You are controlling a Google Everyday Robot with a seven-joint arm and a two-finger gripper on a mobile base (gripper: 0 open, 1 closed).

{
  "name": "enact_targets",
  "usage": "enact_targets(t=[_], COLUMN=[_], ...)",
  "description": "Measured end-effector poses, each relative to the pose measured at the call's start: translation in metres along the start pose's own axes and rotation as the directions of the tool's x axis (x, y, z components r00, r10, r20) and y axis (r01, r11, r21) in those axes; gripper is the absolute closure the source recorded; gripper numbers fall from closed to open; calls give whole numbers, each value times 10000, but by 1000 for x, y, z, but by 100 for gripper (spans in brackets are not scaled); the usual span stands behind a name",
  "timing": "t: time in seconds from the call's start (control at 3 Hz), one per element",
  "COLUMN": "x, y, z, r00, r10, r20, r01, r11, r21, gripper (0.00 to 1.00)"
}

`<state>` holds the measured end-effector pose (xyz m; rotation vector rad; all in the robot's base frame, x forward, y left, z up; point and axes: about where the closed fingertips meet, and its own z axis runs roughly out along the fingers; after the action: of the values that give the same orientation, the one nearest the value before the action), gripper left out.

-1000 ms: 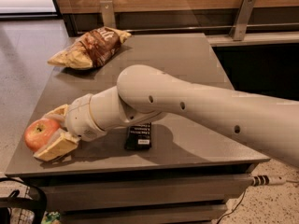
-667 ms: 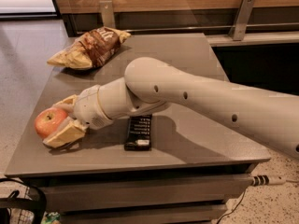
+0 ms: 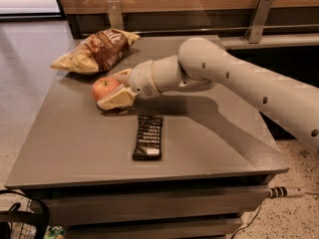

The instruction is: Move apple near brown chip bag

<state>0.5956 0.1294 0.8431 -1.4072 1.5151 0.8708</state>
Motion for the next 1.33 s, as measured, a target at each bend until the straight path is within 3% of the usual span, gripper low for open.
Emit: enact_targets(t=[0.33,0.67,1.33], x=[11,16,44], y=[-40,-75,-145], z=[-31,-68,-104], r00=[9980,9931,9858], r10=[570,1023,1593], r20=[-269,-567,-525], r01=[-545,-920,-1399], r11=[9950,9827,9538], r21=[832,1608,2658], gripper=[100,100,100])
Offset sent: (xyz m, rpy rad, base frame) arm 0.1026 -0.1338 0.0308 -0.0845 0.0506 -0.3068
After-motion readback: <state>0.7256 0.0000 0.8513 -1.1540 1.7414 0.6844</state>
